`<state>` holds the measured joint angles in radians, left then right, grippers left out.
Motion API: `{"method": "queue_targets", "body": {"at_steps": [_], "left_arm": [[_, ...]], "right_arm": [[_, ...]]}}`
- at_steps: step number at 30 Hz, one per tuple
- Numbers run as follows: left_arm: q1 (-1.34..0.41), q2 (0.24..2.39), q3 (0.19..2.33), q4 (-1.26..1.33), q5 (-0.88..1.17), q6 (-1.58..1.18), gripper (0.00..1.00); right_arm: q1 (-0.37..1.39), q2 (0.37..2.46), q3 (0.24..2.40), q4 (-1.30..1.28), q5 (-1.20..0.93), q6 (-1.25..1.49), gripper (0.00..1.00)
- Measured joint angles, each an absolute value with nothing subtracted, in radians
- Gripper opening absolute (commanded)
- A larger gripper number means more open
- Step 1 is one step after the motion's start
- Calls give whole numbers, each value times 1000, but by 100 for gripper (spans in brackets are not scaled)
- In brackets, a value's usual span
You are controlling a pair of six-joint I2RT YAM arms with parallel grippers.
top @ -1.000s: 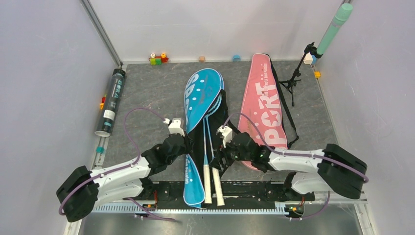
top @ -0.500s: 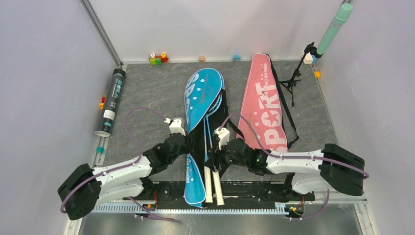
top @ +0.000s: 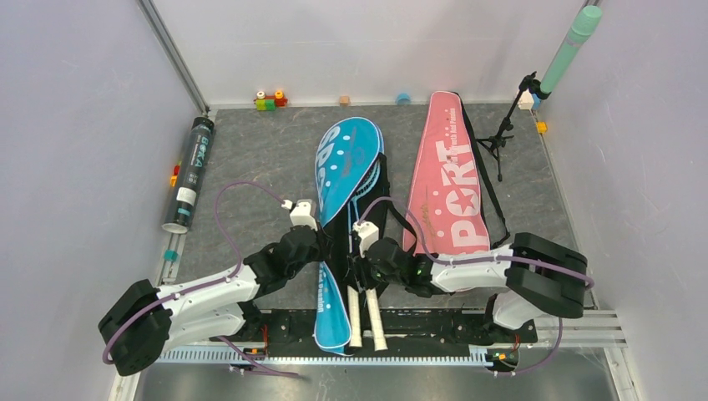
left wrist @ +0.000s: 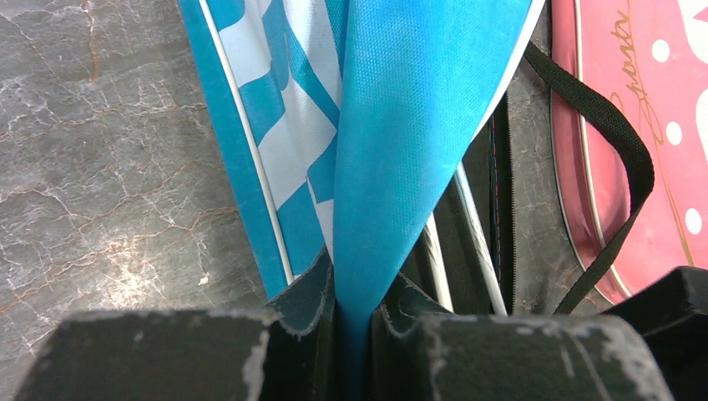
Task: Pack up the badminton gear
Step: Adjust the racket in the racket bag.
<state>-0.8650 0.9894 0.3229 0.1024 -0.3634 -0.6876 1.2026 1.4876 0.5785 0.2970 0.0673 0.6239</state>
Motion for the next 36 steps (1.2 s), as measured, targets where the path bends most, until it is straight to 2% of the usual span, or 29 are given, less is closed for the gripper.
{"method": "queue_targets", "body": {"at_steps": [5,6,15,16,17,18,19,21,25,31,36], "left_arm": [[-860,989,323,97,-334,-687,2],[-858,989,323,94,-332,-687,2],[-849,963,319,37,-205,-681,2],[-846,960,317,31,-202,-681,5],[-846,956,314,24,-197,-681,15],[-848,950,313,19,-192,-682,33],[-852,940,313,6,-188,-682,42],[-855,913,314,-39,-193,-679,63],[-860,873,336,-165,-224,-680,67],[-861,979,515,-340,-271,-679,70],[-893,1094,655,-488,-298,-679,68]], "right_arm": [[1190,1551,598,323,73,693,3],[1182,1559,605,329,70,705,0],[1065,1605,757,423,17,653,0],[1053,1611,769,419,3,641,6],[1046,1617,781,415,-6,628,19],[1040,1622,796,405,-22,609,29],[1039,1624,804,396,-34,586,39],[1040,1613,795,381,-43,533,51],[1030,1537,674,373,-78,496,59],[1054,1496,475,477,-190,561,62],[1054,1535,434,628,-226,648,65]]}}
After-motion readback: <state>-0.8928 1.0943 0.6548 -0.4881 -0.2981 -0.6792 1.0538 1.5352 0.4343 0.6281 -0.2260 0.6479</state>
